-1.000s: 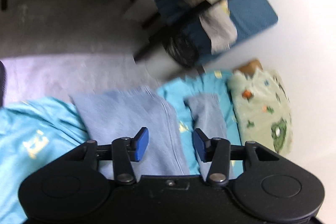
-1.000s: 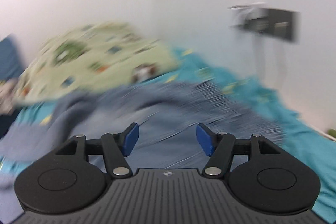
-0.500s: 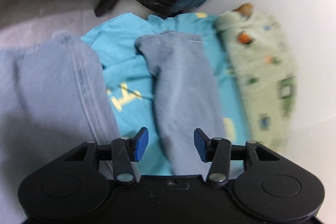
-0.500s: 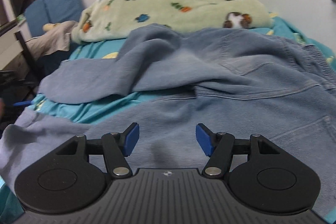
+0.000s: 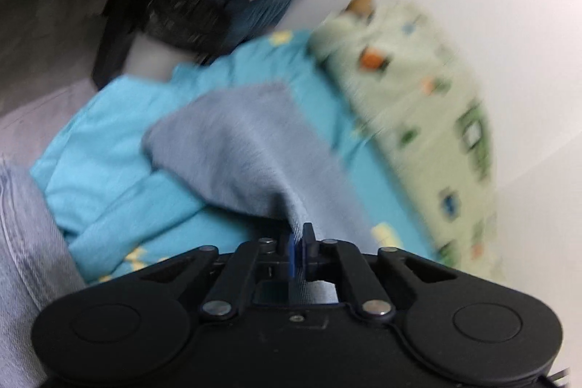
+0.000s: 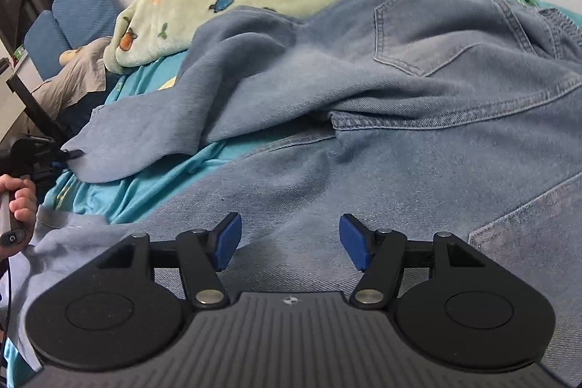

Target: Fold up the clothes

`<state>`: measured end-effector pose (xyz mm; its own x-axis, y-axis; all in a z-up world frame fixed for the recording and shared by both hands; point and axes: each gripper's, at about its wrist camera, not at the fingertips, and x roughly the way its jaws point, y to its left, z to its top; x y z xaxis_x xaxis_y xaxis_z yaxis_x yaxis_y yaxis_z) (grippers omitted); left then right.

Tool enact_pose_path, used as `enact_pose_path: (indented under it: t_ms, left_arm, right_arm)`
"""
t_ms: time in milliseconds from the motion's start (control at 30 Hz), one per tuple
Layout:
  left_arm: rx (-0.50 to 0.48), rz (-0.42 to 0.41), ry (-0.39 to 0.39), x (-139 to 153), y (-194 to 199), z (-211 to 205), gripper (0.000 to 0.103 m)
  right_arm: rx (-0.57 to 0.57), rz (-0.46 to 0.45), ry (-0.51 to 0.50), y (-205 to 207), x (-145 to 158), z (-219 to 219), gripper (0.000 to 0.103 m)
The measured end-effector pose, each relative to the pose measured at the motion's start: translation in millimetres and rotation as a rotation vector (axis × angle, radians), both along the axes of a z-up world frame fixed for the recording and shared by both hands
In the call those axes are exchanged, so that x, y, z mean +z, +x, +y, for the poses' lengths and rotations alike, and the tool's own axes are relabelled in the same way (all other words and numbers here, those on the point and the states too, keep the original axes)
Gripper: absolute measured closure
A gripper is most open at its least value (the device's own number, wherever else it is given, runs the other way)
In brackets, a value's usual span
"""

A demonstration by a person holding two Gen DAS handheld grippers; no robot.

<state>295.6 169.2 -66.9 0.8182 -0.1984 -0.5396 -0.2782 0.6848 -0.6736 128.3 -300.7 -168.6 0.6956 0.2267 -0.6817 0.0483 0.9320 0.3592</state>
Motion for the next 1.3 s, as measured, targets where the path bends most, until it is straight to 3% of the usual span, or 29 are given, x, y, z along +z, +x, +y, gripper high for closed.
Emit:
enact_pose_path:
  t_ms: [100,233,333,433,567,633,767,933,1100,1300]
  left_arm:
    - [0.085,-0.087,-0.017,31.9,-22.9,14.7,0.101]
    - [0.223,-0.195,-0.039,72.4,-57.0,40.6,0.101]
    - [0.310,-0.153,-0.041,58.0,-72.9,67.4,0.101]
    - [0.351,-0.056,-0.054,27.1,-77.6,87.3,0.100]
    - [0.317,0.046,0.010,-7.3,-71.2,92.7,0.100]
    - [0.319,0.054,-0.012,-14.6,-74.0,93.4,0.100]
    - [0.274,0.059,0.014,-6.8,-85.8,91.0,0.095]
    - [0.210,0.108,-0.044,13.4,-116.9,89.2,0.078]
    - [0.145,0.141,-0.150,36.6,-183.5,110.3,0.059]
    - [0.136,0.241,-0.239,27.9,-258.2,134.8,0.051]
  right_arm:
    - [0.020,-0.008,0.048,-5.0,5.3,-1.7,0.040]
    - [0.030,-0.025,0.026,-12.7,11.0,-0.8,0.041]
    - [0.028,-0.053,0.013,-17.0,17.7,0.7,0.041]
    - [0.026,-0.070,-0.008,-17.7,20.9,0.8,0.040]
    - [0.016,-0.070,-0.021,-16.3,20.9,-1.3,0.040]
    - [0.007,-0.069,-0.026,-14.4,20.9,-2.9,0.040]
    - [-0.013,-0.075,-0.027,-12.9,23.8,-6.5,0.040]
    - [-0.027,-0.135,-0.042,-18.9,37.6,-10.9,0.041]
    - [-0.064,-0.201,-0.032,-33.2,54.8,-26.0,0.040]
    - [-0.130,-0.195,0.086,-60.6,82.4,-60.5,0.041]
